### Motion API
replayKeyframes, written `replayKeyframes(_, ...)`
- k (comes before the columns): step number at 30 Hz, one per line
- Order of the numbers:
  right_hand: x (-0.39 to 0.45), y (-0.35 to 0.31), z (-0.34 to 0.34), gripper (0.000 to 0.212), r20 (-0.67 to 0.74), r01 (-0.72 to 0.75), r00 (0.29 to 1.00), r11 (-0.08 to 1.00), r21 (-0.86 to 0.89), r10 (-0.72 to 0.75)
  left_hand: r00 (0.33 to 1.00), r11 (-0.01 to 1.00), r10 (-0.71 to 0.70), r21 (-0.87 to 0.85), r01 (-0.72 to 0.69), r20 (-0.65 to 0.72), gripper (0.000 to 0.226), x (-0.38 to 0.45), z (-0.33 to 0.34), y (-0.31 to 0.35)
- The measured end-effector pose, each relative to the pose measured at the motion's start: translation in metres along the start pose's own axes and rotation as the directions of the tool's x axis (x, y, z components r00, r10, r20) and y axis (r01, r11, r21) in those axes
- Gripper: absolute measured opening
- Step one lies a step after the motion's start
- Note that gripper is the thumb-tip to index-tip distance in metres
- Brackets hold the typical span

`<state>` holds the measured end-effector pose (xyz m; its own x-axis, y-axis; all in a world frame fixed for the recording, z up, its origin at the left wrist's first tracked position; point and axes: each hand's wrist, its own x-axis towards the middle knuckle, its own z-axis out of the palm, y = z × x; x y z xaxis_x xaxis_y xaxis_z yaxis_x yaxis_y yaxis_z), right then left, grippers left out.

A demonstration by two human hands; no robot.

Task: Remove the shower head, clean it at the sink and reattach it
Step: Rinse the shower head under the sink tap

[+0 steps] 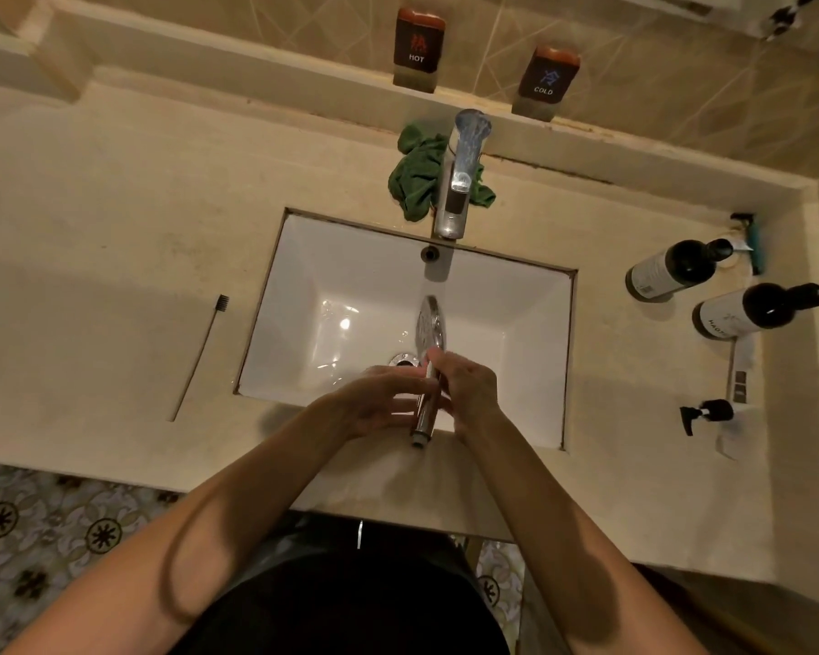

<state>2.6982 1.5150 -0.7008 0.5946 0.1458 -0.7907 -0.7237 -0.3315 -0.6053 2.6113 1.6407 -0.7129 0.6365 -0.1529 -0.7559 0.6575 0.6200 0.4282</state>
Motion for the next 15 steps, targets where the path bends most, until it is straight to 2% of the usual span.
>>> replayKeyframes(2, -0.005, 0.001, 0.002, 0.023, 0.001, 0.117, 0.993, 0.992, 0.046, -0.117, 0.998, 0.997, 0.05, 0.055, -0.048, -0.046, 0.046, 0.0, 0.0, 0.006)
replayKeyframes(3, -0.006, 0.0, 0.001, 0.028, 0.015, 0.115, 0.993, 0.989, 0.098, -0.117, 0.997, 0.997, 0.049, 0.065, -0.044, -0.066, 0.042, 0.0, -0.001, 0.01)
replayKeyframes(4, -0.003, 0.0, -0.001, 0.033, 0.013, 0.056, 0.998, 0.989, 0.139, -0.059, 0.996, 0.998, 0.009, 0.061, -0.003, -0.088, 0.036, 0.001, -0.003, 0.014)
replayKeyframes(6, 0.001, 0.0, 0.001, 0.032, -0.029, -0.154, 0.987, 0.976, 0.157, 0.161, 0.973, 0.98, -0.196, 0.009, 0.199, -0.125, 0.02, 0.004, 0.002, 0.021)
replayKeyframes(8, 0.003, 0.006, 0.003, 0.029, -0.063, -0.231, 0.968, 0.964, 0.132, 0.241, 0.94, 0.947, -0.302, 0.059, 0.314, -0.162, 0.012, 0.004, 0.009, 0.023)
replayKeyframes(10, 0.004, 0.014, 0.003, 0.026, -0.062, -0.177, 0.98, 0.972, 0.152, 0.188, 0.952, 0.952, -0.24, 0.146, 0.269, -0.189, 0.02, 0.008, 0.009, 0.023)
replayKeyframes(13, 0.006, 0.018, -0.011, 0.024, 0.005, -0.065, 0.998, 0.963, 0.262, 0.066, 0.974, 0.979, -0.171, 0.085, 0.185, -0.152, 0.03, 0.0, 0.007, 0.024)
replayKeyframes(15, 0.011, 0.017, -0.015, 0.035, 0.021, -0.126, 0.992, 0.965, 0.229, 0.124, 0.962, 0.97, -0.209, 0.088, 0.227, -0.178, 0.026, 0.001, 0.009, 0.023)
